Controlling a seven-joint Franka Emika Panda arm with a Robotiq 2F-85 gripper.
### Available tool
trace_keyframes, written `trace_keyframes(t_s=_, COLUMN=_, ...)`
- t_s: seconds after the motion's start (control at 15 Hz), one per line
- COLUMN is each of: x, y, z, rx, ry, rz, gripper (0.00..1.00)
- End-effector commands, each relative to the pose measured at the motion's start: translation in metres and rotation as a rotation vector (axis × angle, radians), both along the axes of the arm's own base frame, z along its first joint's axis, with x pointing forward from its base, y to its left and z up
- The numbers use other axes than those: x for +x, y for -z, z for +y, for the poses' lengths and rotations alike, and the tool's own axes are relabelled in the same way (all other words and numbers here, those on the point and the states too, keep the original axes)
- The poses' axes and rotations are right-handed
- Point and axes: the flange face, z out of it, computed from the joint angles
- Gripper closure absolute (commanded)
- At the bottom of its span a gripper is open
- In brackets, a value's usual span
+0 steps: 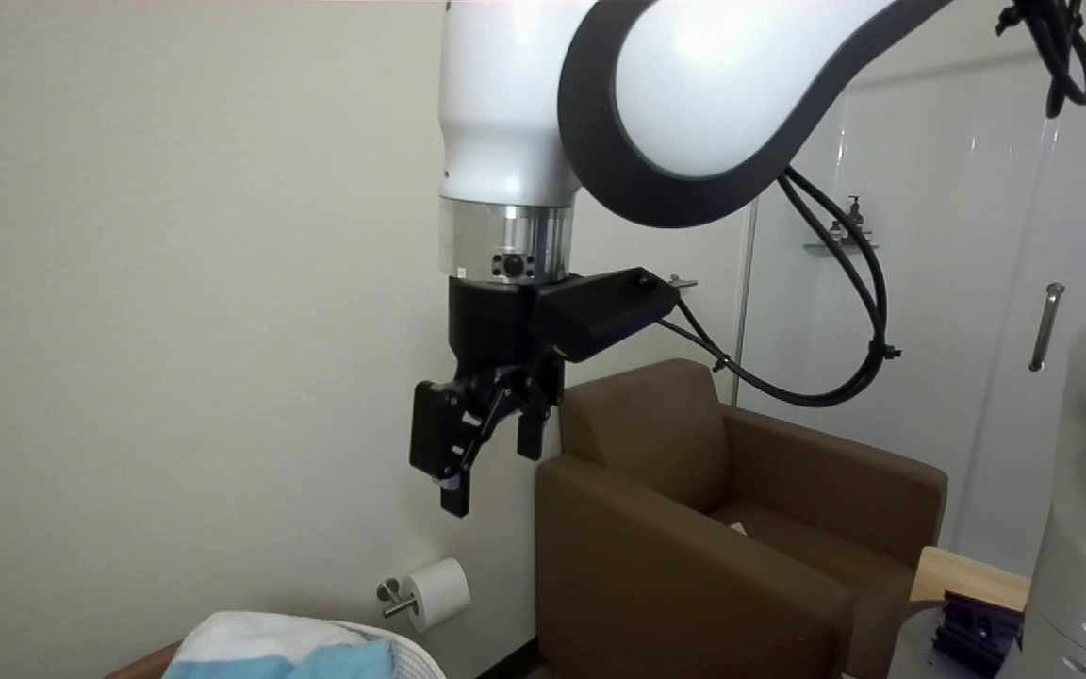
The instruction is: Pick up the cloth and put it on the sofa
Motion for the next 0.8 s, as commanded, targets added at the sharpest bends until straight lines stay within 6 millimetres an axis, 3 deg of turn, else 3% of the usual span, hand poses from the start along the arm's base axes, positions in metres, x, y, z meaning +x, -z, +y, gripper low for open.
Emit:
trace_keyframes(t_s=0.0, x=0.003, y=0.005, z=0.001, rx=0.003, ry=-0.024, rz=-0.024, gripper=0.0)
trace_keyframes(t_s=0.27, x=0.042, y=0.026, z=0.032, rx=0.087, ry=-0.11, rz=-0.099, gripper=0.0)
trace_keyframes(t_s=0.4, x=0.069, y=0.046, z=0.052, rx=0.155, ry=-0.149, rz=-0.107, gripper=0.0)
trace_keyframes(t_s=0.73, x=0.112, y=0.097, z=0.109, rx=0.163, ry=-0.223, rz=-0.049, gripper=0.0)
